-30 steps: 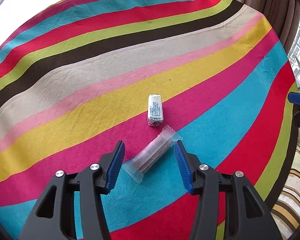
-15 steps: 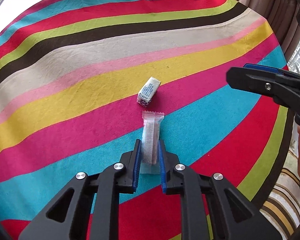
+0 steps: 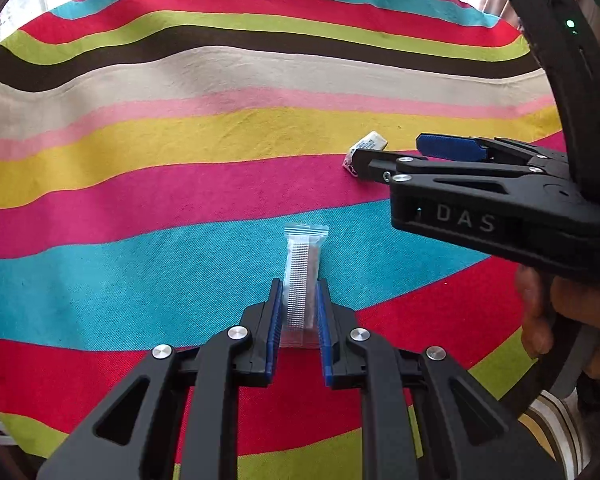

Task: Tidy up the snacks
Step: 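Grasp the clear wrapped stick snack with left tool while right tool grasps the small white box, then carry both held snacks toward the white box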

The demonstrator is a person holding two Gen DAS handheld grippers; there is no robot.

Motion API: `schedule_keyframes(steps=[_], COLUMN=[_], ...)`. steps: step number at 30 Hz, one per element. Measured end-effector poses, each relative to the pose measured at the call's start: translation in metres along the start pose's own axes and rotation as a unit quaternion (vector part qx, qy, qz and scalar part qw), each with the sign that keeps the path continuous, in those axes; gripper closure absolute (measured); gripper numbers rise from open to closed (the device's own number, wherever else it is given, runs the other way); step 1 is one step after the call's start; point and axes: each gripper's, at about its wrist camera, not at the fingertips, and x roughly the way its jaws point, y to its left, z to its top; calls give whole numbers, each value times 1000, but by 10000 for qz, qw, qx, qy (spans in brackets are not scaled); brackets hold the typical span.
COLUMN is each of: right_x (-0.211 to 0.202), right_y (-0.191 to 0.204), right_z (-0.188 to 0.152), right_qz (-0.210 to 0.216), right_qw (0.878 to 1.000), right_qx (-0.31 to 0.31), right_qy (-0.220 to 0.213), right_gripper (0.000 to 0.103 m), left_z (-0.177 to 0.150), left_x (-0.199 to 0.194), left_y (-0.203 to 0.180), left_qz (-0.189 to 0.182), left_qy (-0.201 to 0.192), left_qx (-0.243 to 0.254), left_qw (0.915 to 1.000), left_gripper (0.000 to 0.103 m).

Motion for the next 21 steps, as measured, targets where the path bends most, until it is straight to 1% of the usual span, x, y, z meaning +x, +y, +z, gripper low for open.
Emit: schedule_keyframes(steps=[4, 6, 7, 8, 15, 21], right_x=[12, 13, 12, 12, 0, -29], right_y=[4, 7, 8, 8, 2, -11], right_z=[2, 2, 2, 2, -10, -40], right_qz=[-41, -122, -154, -162, 35, 105], right_qw=[9998, 9993, 9991, 9991, 9996, 9999], right_qx=[-207, -345, -382, -389, -276, -87], right_qy=[27, -7, -13, -15, -2, 28], right_gripper=[43, 51, 61, 68, 69, 69], left_z=[-1, -4, -4, -4, -2, -4], left_x=[-3, -7, -7, -8, -9, -12], left_y=[9, 13, 13, 13, -8, -31], left_qz=[35, 76, 108, 134, 385, 476], left_qy=[-11, -19, -24, -20, -33, -45], left_qx=[-105, -146, -164, -195, -259, -288], left_qw=[9999, 9999, 9998, 9997, 9989, 9984], left_gripper=[88, 88, 88, 88, 88, 88])
